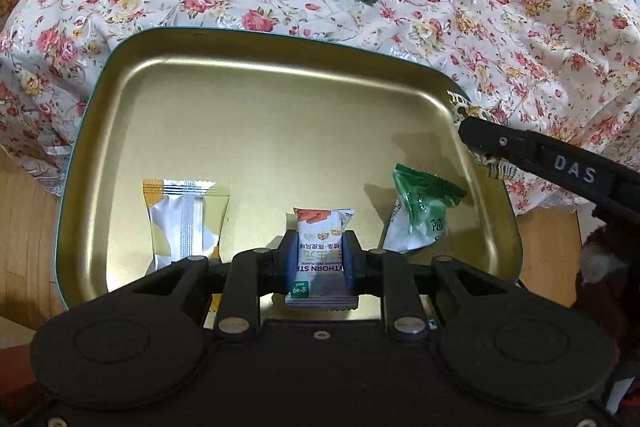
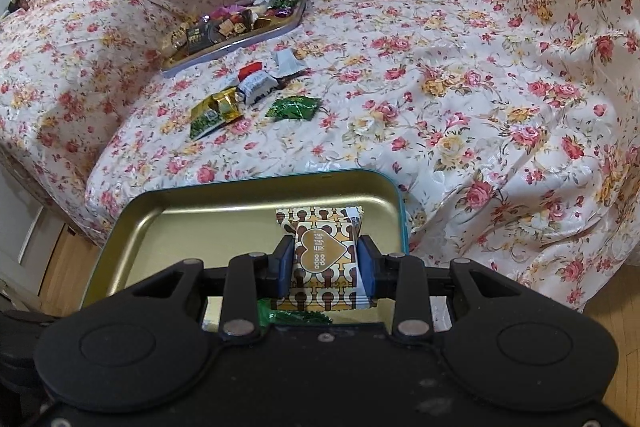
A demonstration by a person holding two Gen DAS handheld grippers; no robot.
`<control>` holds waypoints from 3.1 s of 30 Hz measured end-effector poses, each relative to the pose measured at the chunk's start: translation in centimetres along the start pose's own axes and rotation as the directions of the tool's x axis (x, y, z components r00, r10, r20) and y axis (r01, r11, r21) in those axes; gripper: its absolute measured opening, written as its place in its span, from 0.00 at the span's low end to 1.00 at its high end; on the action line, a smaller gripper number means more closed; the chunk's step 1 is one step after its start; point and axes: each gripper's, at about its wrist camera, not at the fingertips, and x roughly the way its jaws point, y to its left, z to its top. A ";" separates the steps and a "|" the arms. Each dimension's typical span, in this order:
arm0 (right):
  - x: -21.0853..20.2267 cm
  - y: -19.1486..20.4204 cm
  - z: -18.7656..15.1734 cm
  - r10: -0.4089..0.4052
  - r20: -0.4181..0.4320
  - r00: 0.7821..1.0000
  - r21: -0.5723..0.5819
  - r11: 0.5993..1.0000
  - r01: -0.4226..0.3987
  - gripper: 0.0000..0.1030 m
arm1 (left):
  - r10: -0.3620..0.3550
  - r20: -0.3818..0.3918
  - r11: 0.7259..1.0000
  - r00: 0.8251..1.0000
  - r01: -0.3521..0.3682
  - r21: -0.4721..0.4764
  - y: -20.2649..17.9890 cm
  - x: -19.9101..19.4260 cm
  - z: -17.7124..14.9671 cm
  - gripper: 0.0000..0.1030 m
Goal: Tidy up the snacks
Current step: 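Carry both held packets over the second gold tray, then open left tool over the tray while right tool releases the heart-print packet, then move both open tools back toward the scattered snacks on the sofa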
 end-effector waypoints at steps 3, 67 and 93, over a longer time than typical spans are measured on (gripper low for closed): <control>0.4 -0.1 0.1 -0.011 -0.006 1.000 0.002 1.000 0.011 0.34 | 0.000 0.010 1.000 1.000 0.000 0.012 -0.2 -0.2 0.0 0.30; 2.0 5.5 3.8 0.027 -0.278 0.960 -0.242 0.965 -0.098 0.59 | 0.222 0.229 0.965 0.948 -0.246 0.085 3.3 -5.1 9.5 0.48; 10.8 2.6 15.5 -0.018 -0.119 0.993 -0.108 0.994 0.005 0.59 | 0.231 0.329 0.969 0.916 -0.247 0.009 6.3 0.2 20.8 0.48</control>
